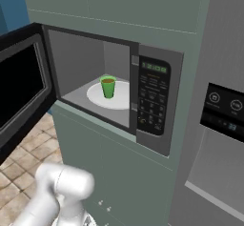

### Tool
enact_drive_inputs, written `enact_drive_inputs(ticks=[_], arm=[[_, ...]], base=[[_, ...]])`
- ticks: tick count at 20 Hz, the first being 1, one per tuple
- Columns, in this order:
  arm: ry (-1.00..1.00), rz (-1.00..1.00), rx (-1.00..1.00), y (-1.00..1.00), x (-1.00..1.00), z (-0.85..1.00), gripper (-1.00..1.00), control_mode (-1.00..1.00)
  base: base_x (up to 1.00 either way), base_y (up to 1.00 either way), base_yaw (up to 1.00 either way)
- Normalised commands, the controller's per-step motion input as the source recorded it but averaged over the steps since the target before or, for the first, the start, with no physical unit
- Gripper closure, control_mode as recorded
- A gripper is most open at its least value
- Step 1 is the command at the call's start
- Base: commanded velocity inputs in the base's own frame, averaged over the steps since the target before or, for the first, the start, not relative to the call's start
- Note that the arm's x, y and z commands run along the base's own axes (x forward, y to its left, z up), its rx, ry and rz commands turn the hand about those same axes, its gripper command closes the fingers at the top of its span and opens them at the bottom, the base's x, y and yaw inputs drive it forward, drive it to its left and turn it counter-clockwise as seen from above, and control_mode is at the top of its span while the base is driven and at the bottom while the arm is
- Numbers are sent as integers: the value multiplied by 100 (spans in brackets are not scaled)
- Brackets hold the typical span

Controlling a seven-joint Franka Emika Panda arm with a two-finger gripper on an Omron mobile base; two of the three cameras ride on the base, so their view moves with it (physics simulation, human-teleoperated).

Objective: Place the microwavable item in the microwave. Then, close the microwave door and press the start button.

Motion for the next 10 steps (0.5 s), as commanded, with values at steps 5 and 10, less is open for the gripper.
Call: enact_drive_inputs(ticks=[5,10], arm=[[-26,-22,1,-97,-13,0,-100,-100],[-24,-22,0,-93,-4,0,-100,-100]], base=[[0,0,0],[0,0,0]])
